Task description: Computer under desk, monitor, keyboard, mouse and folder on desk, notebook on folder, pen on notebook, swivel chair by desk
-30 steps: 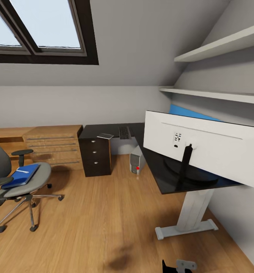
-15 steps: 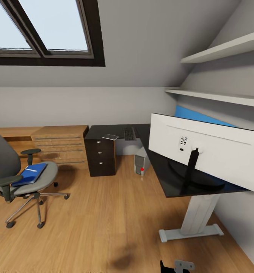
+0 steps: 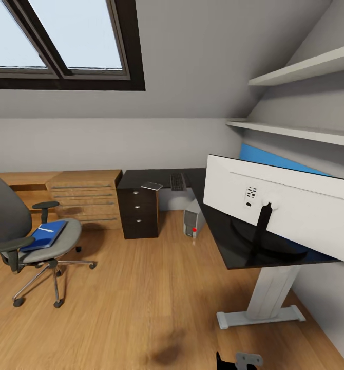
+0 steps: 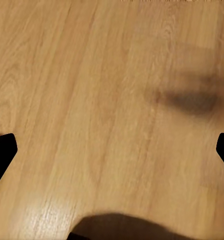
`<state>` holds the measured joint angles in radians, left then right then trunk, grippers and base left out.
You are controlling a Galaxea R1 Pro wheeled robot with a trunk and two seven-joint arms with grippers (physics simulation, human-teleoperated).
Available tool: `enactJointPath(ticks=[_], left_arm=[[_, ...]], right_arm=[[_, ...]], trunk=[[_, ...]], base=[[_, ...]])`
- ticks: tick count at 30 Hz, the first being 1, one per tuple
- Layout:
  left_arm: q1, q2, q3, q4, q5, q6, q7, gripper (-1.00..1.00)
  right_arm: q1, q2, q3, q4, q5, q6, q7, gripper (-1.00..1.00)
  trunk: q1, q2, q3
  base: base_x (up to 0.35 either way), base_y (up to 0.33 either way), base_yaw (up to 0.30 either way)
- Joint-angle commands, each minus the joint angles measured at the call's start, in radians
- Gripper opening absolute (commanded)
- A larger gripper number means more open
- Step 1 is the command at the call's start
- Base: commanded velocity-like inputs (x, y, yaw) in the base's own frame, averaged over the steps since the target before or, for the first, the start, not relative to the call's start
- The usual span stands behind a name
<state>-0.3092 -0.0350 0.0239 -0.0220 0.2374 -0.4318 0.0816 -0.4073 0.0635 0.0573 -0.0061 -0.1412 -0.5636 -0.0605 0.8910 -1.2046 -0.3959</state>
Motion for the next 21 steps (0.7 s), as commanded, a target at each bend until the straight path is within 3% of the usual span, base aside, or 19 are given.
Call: enactJointPath(ticks=[1, 10, 21], left_arm=[[-0.001, 0.0, 0.002, 0.001, -0.001, -0.003, 0.003, 1.0], [-0.001, 0.005, 0.002, 0.001, -0.001, -0.004, 0.003, 1.0], [-0.001, 0.006, 0.002, 0.001, -0.001, -0.005, 0.003, 1.0]], right_arm=[[-0.001, 0.0, 0.007, 0.001, -0.008, -0.004, -0.002, 1.0], [-0.001, 0.001, 0.007, 0.003, -0.009, -0.007, -0.002, 1.0], [-0.001, 0.0, 0.007, 0.003, -0.008, -0.007, -0.002, 1.0]], trunk=[[0.0, -0.001, -0.001], [0.0, -0.001, -0.001], [0.0, -0.001, -0.001]], base=[[0.0, 0.0, 0.05], [0.155, 0.134, 0.144], [0.255, 0.21, 0.031]])
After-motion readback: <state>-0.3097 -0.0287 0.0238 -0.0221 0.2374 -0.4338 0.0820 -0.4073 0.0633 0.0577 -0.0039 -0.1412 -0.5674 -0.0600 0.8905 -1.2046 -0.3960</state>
